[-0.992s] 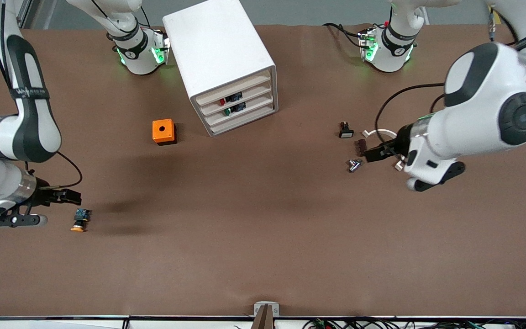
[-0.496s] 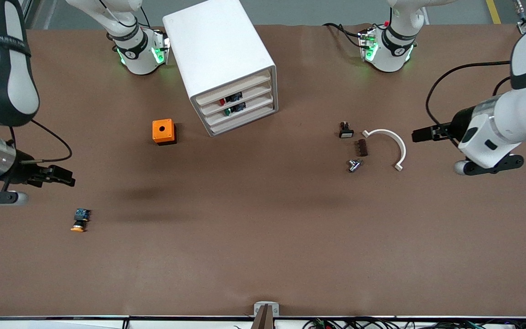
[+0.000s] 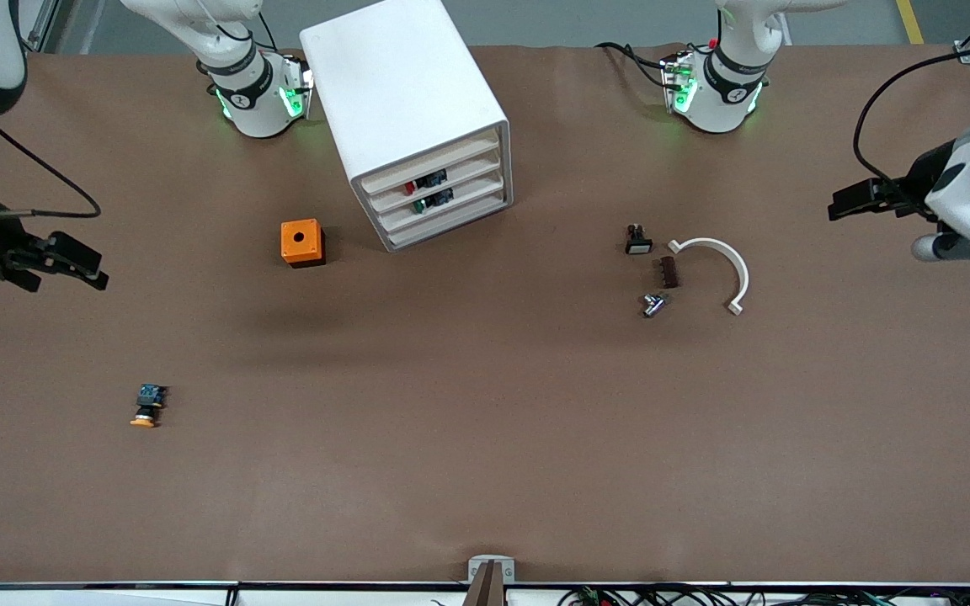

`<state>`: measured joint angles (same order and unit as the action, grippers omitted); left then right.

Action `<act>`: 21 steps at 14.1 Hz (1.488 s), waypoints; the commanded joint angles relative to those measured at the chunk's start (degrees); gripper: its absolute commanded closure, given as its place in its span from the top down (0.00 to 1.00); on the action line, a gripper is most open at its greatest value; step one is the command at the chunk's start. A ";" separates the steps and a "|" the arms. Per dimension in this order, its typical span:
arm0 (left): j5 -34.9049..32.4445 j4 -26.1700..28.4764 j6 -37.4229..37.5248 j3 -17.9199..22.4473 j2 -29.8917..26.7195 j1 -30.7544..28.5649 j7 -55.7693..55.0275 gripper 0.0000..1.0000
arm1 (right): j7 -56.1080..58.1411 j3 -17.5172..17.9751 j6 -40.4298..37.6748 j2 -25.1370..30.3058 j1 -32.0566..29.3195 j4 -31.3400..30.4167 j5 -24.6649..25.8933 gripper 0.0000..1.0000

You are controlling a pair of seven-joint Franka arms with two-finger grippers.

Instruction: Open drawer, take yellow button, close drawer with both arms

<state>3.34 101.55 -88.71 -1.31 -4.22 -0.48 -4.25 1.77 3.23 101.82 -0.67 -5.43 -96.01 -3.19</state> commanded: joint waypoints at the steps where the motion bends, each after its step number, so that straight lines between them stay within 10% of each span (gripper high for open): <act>1: -0.97 9.20 -6.29 -0.80 -7.74 -0.49 0.65 1.00 | -0.72 -0.24 -1.45 3.47 -0.55 -2.25 -0.59 1.00; 11: -1.32 -12.59 -0.87 -0.36 3.33 -0.31 2.58 1.00 | -0.28 -0.24 -4.70 4.18 -1.25 -2.25 -0.50 1.00; 21: -4.66 -12.86 3.28 -1.24 3.42 0.22 2.84 1.00 | -0.63 -0.24 -4.70 4.36 -1.78 -0.76 0.12 1.00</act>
